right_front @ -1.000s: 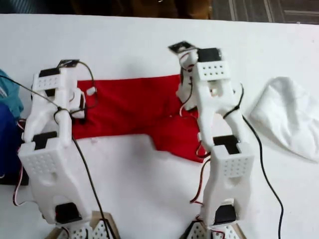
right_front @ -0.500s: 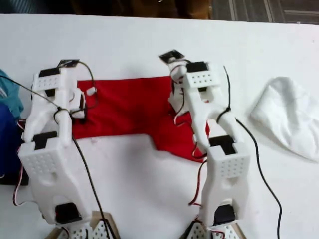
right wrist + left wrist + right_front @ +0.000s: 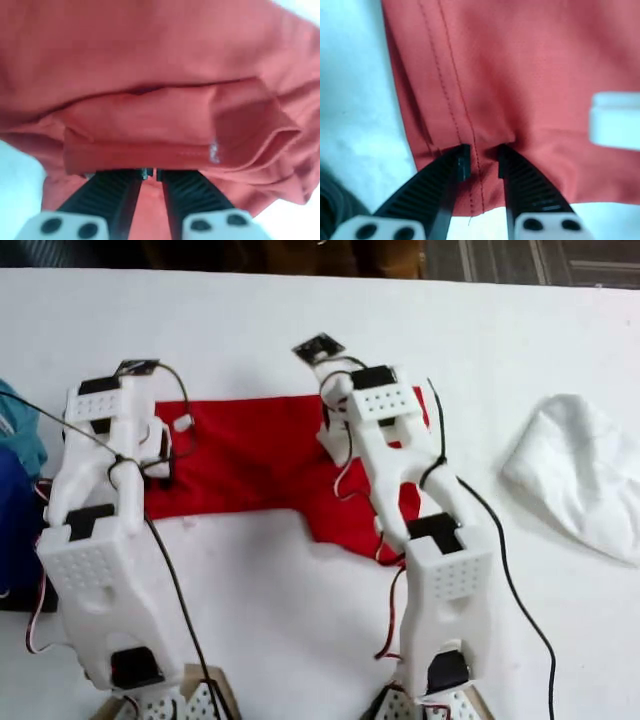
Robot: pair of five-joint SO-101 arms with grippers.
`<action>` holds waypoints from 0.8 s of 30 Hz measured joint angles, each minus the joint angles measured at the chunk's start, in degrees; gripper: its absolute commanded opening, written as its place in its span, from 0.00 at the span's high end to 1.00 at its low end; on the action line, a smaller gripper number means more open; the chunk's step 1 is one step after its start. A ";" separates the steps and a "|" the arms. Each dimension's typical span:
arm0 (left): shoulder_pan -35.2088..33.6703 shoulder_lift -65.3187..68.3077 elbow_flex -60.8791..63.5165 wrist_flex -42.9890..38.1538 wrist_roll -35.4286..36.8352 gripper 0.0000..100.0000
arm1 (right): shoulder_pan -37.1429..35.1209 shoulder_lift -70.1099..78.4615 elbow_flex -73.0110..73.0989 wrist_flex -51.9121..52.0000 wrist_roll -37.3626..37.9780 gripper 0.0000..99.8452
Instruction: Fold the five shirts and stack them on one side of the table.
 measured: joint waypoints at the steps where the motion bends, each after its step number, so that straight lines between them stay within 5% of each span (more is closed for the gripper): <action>1: 0.00 0.00 0.00 0.00 0.00 0.88 | 0.00 0.00 -0.35 -0.88 0.00 0.98; 15: 0.00 0.00 0.00 0.00 0.00 0.88 | -1.67 3.25 -0.88 -15.91 0.00 0.98; 24: 0.00 0.00 0.00 0.00 0.00 0.88 | 1.32 2.73 -9.85 -1.05 0.00 0.98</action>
